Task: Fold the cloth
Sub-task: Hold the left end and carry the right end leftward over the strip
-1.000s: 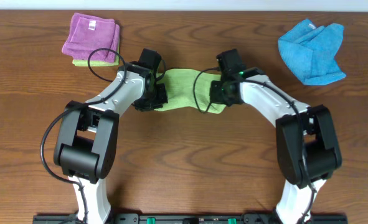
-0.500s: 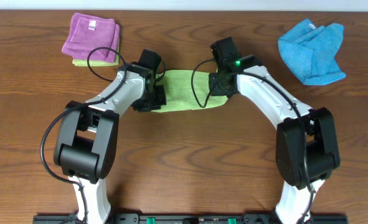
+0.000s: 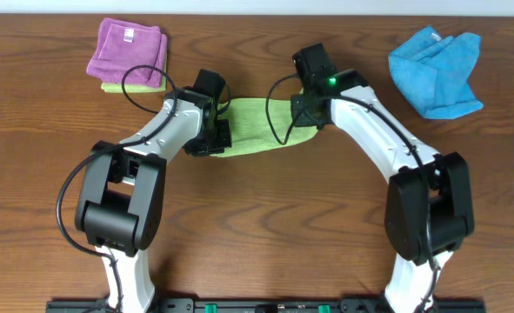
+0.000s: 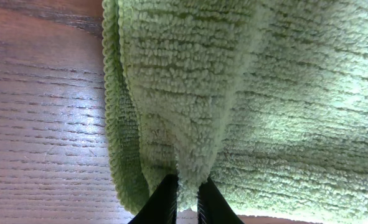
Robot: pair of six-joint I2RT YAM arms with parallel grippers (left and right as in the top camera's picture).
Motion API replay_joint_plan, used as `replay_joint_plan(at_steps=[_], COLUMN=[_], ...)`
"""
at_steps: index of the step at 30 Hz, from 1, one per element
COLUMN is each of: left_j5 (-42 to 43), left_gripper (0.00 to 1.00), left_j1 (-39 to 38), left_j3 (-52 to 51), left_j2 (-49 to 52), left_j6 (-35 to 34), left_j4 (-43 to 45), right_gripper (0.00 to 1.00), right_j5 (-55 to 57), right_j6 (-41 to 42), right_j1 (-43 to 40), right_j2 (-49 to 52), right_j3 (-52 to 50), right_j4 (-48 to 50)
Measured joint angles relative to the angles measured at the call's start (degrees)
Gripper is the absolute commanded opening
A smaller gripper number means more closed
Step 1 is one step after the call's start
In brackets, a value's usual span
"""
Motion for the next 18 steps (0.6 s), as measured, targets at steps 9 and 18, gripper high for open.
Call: replay_joint_plan(at_steps=[9, 18], left_j5=[0.0, -0.22], left_gripper=[0.13, 0.09], left_j1=[0.0, 0.0], left_j3=[0.0, 0.0], left_j2=[0.0, 0.0], left_j6=[0.02, 0.28], left_j4=[0.0, -0.55], right_gripper=[0.01, 0.02], right_j5=[0.28, 0.46], right_j6=[-0.68, -1.29], right_j1=[2.45, 2.73], right_j2=[-0.07, -0.26], right_j3=[0.98, 1.36], right_j4=[-0.98, -1.2])
